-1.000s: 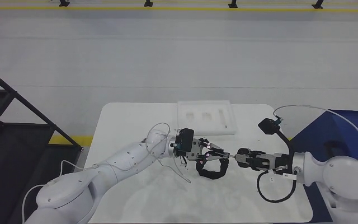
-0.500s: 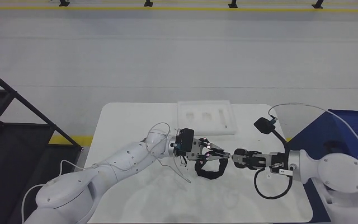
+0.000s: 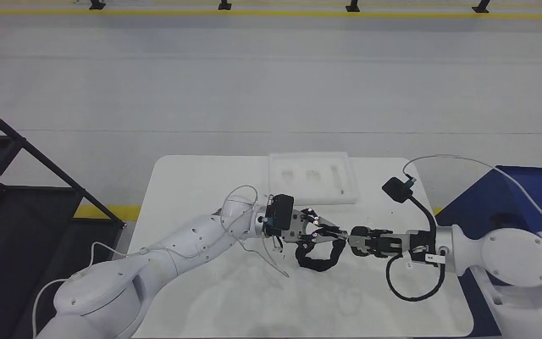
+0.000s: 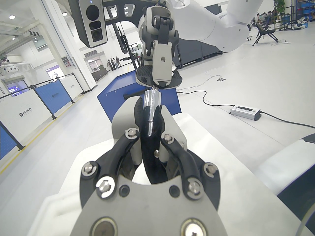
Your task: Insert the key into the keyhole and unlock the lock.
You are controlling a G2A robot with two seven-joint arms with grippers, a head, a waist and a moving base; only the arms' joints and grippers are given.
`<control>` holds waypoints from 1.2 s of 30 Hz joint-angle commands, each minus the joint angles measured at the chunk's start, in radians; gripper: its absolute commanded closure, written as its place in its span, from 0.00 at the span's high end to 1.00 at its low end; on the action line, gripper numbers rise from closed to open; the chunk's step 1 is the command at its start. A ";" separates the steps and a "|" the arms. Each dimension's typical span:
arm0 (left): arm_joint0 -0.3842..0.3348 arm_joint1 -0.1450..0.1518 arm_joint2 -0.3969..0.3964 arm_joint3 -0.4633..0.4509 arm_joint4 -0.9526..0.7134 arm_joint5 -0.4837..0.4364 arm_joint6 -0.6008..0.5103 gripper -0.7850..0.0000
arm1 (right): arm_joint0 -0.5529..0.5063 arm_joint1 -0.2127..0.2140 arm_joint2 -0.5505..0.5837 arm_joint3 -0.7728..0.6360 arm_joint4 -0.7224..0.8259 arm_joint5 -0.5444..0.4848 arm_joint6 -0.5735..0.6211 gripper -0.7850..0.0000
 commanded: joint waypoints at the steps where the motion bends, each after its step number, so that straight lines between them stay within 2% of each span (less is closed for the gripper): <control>1: 0.000 0.000 0.000 0.000 0.000 0.000 0.000 0.00 | 0.000 0.000 0.000 0.000 0.000 0.000 0.000 0.00; 11: -0.002 0.000 0.000 0.004 0.010 -0.003 -0.004 0.00 | 0.001 0.000 -0.004 0.023 -0.001 0.006 0.007 0.00; 17: -0.013 0.005 0.000 0.049 0.028 -0.010 -0.010 0.00 | 0.090 0.003 -0.066 0.114 -0.013 -0.010 0.048 0.00; 24: -0.026 0.015 0.000 0.042 0.057 -0.013 -0.013 0.00 | 0.116 0.005 -0.100 0.150 -0.013 -0.034 0.062 0.00; 27: -0.034 0.019 0.000 0.038 0.101 -0.020 -0.020 0.00 | 0.133 0.006 -0.117 0.172 0.039 -0.055 0.112 0.00; 33: -0.051 0.026 0.000 0.031 0.169 -0.014 -0.014 0.00 | 0.163 0.012 -0.139 0.196 0.047 -0.059 0.183 0.00; 36: -0.058 0.032 0.000 0.021 0.191 -0.009 -0.009 0.00 | 0.173 0.013 -0.147 0.199 0.070 -0.069 0.189 0.00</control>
